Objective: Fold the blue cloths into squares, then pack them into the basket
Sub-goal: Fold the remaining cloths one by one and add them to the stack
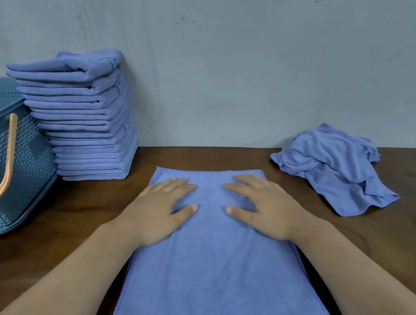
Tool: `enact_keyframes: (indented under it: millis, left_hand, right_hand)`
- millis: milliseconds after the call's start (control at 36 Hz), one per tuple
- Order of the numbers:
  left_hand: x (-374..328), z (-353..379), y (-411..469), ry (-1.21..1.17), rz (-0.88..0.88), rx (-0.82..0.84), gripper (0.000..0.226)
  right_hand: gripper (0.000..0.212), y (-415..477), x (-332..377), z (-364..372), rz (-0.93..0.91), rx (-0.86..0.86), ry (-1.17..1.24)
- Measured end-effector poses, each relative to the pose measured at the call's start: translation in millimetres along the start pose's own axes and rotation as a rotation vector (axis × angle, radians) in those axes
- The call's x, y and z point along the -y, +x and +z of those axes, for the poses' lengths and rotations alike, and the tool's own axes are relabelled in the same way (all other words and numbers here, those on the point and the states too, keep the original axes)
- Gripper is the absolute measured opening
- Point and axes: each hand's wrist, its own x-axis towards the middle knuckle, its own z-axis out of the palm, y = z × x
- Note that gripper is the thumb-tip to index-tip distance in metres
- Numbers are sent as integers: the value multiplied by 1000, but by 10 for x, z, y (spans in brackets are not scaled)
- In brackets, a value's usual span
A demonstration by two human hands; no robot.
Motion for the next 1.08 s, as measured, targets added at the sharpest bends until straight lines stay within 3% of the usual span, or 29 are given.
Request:
enact_keyframes:
  millis: [56,306,500,722,889,1000,1083]
  left_hand:
    - [28,-26,-10,52,-87,57,72]
    - [49,-109,-25,83,-275,127,88]
    - [161,-140,-5,125,-330,125,86]
    - [170,-92,-4,75,-307,16,83]
    - [148,-91,-206,-202,-132,-289,35]
    - [-177,-123,-574,-271,-58,-250,23]
    - [-439,-77,-917,-214,-14,-185,36]
  right_hand:
    - [78,-24,-31,13,58,107,-26]
    - [97,-56,-149,-42,192,158,-13]
    - [76,-34,-166,-106,223,230,-55]
    - [83,-66,-231,-39,190,118,-28]
    - [71,-272,-158,-71,141,-173,88]
    - [62,-634,183,-80,118,-147,89]
    - [61,-984,548,-52,91,-64,74]
